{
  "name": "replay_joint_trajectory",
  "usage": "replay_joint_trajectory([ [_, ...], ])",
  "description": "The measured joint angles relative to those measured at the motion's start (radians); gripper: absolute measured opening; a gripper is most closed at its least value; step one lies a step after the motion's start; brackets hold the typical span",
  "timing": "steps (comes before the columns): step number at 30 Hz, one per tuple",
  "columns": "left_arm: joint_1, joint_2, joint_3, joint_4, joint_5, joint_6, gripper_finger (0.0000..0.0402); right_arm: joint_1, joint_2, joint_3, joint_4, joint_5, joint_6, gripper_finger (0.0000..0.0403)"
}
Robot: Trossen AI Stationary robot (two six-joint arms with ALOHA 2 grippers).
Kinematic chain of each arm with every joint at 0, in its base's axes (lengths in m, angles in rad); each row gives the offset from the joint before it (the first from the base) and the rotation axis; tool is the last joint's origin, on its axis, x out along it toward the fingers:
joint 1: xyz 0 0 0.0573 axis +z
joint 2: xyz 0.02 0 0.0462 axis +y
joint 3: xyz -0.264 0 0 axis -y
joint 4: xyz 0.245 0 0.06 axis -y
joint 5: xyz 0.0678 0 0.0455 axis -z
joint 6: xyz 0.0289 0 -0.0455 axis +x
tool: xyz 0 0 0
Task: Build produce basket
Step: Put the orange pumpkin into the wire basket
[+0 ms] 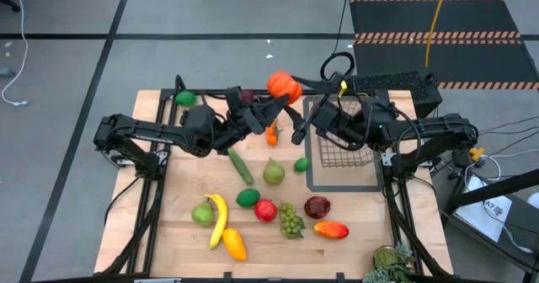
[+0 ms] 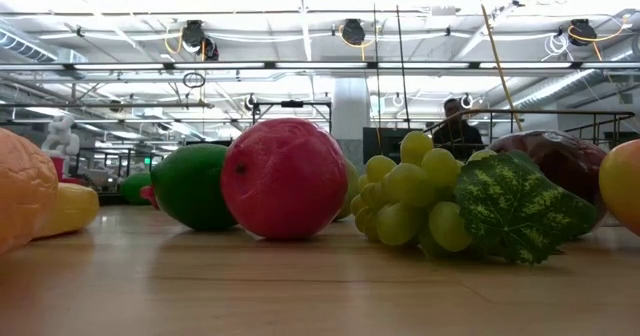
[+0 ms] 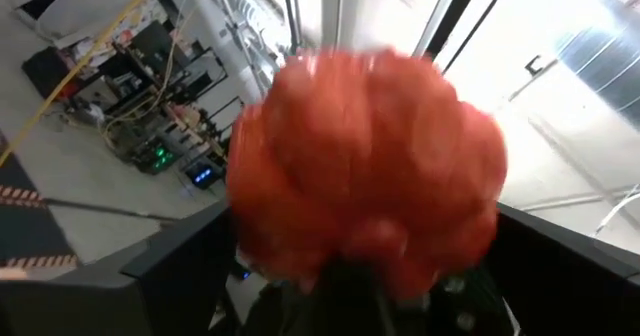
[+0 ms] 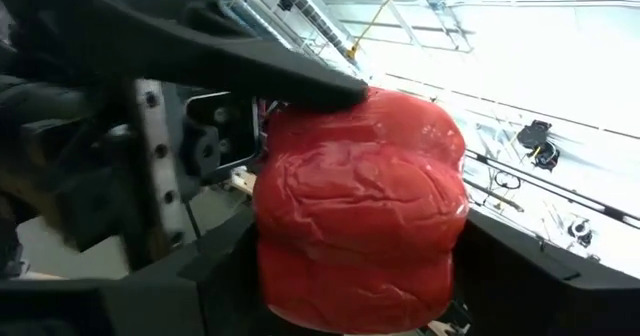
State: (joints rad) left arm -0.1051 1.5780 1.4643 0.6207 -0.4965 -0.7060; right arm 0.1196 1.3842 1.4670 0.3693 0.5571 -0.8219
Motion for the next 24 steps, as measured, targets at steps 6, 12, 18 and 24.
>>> replay_joint_trajectory([
  [6, -0.003, -0.002, 0.000, -0.039, -0.002, 0.030, 0.0398, 0.016, -0.028, 0.000, 0.011, 0.047, 0.003, 0.0272],
  [12, -0.004, -0.090, 0.001, -0.196, -0.001, 0.049, 0.0397, 0.063, -0.078, 0.001, 0.000, 0.182, 0.005, 0.0273],
  [18, -0.008, -0.167, -0.001, -0.451, -0.005, 0.010, 0.0397, 0.123, -0.151, 0.002, -0.052, 0.278, 0.103, 0.0273],
  [24, -0.013, -0.207, 0.000, -0.600, -0.011, -0.054, 0.0397, 0.191, -0.232, 0.002, -0.272, 0.312, 0.379, 0.0273],
])
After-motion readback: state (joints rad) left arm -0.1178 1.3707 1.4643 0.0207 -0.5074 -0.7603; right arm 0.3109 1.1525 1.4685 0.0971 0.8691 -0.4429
